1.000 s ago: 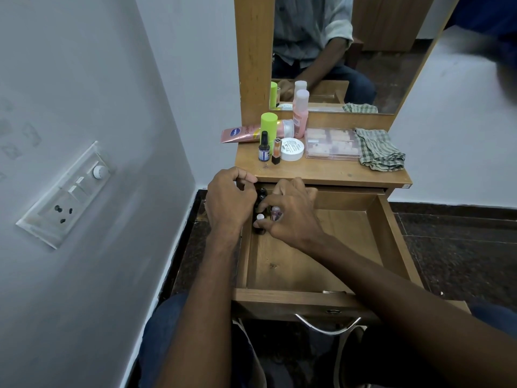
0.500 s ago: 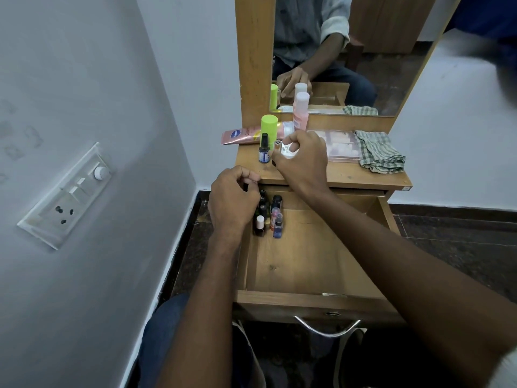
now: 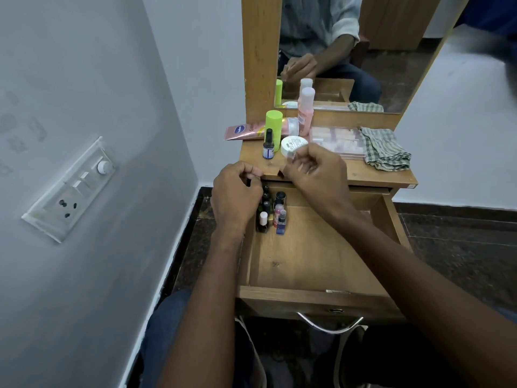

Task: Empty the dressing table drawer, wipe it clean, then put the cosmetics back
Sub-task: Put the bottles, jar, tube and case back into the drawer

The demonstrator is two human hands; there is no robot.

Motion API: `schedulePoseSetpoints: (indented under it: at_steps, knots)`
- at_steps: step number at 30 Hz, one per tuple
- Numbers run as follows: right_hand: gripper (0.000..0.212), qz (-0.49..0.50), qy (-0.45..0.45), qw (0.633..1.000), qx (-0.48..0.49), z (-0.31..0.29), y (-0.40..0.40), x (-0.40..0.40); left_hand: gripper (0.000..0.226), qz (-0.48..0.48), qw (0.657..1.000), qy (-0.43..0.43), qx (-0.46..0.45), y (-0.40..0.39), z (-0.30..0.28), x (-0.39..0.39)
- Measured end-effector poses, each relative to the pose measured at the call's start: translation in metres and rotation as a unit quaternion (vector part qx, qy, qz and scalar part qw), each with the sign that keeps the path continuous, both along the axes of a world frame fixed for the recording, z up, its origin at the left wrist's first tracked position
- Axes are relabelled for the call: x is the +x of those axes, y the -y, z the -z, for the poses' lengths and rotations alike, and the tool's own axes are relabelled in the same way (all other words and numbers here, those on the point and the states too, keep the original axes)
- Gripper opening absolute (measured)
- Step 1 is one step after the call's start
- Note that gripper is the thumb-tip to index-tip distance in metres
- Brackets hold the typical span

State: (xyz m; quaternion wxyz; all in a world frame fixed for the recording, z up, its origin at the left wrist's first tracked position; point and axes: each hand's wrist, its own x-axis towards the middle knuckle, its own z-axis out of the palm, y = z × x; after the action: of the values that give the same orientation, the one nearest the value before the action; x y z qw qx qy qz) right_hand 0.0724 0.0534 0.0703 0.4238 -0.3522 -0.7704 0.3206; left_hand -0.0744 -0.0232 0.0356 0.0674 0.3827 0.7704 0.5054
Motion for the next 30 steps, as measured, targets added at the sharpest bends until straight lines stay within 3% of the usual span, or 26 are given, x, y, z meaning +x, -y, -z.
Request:
schedulePoseSetpoints:
  at_steps: [6, 11, 14, 18, 25, 30]
  knots:
    - [0.011, -0.101, 0.132, 0.985, -0.055, 0.023, 0.034, 0.037, 0.020, 0.001, 1.000, 0.004, -0.004, 0.001, -0.001, 0.002]
    - [0.008, -0.114, 0.308, 0.945, 0.010, 0.042, 0.044, 0.027, 0.021, 0.000, 1.000, 0.014, -0.005, 0.002, -0.002, 0.003]
    - [0.008, -0.106, 0.362, 0.926, -0.005, 0.054, 0.049, 0.015, 0.021, -0.004, 1.000, 0.011, -0.010, 0.002, -0.003, 0.002]
    - [0.017, -0.090, 0.357, 0.930, -0.004, 0.066, 0.051, -0.001, 0.019, 0.004, 1.000, 0.007, -0.016, 0.002, -0.002, 0.003]
    - [0.006, -0.057, 0.327, 0.943, -0.011, 0.069, 0.056, -0.016, 0.020, 0.001, 1.000, 0.006, -0.019, 0.003, -0.003, 0.002]
    - [0.010, -0.042, 0.315, 0.948, -0.022, 0.065, 0.059, -0.016, 0.019, 0.005, 1.000, 0.008, -0.016, 0.002, -0.003, 0.002]
